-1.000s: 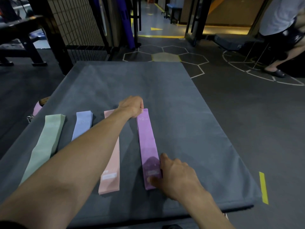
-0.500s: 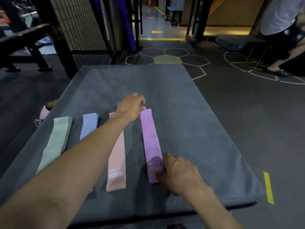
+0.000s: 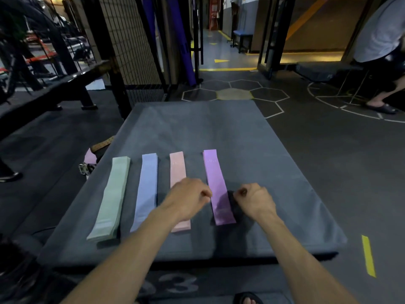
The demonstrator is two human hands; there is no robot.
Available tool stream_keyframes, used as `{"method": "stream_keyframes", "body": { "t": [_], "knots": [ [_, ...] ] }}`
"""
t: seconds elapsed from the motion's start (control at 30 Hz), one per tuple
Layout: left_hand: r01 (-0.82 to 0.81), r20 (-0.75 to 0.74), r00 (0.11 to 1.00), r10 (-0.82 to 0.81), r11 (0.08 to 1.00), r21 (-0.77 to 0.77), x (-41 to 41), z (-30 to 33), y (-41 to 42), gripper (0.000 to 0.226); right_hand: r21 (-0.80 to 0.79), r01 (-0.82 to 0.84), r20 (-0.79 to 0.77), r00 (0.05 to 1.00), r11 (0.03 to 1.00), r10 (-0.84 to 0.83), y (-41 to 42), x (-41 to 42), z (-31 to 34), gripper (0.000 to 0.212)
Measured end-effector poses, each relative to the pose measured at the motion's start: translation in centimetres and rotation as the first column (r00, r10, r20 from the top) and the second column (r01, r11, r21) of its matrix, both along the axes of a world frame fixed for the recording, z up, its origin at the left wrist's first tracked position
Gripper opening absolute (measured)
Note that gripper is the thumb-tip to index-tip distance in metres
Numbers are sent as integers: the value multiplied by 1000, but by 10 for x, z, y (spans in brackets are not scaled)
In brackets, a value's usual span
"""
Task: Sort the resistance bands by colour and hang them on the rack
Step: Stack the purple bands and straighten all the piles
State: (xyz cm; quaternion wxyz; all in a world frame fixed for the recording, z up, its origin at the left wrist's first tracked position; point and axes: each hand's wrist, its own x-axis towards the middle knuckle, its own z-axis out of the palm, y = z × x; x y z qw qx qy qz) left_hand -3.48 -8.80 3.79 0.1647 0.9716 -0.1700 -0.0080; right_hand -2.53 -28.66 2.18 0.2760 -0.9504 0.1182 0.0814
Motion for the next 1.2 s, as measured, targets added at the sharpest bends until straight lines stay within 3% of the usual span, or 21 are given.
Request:
{"method": "stream_keyframes", "body": {
  "t": [0.13,0.33,0.53,0.83,1.2],
  "knots": [
    [75,67,995,-77,996,42,-20,2,-19,16,50,42,-17,999,998,-41,4,7,-2,21],
    [171,125,974,-191,973,155,-26,-2,-36,8,11,-29,-54,998,1000,29,-1,16,-2,14],
    [159,83,982,-172,976,148,-27,-12,-34,15,-50,-139,-102,986,989,133,12,14,-3,17],
    [183,142,969,-203,973,143,-30,-26,-31,17,-110,-239,-171,961,965,218,5,3,6,18],
    [114,207,965,-161,969,219,-33,-24,-35,19,-7,-285,-144,949,958,281,-4,-7,5,12]
  ]
}}
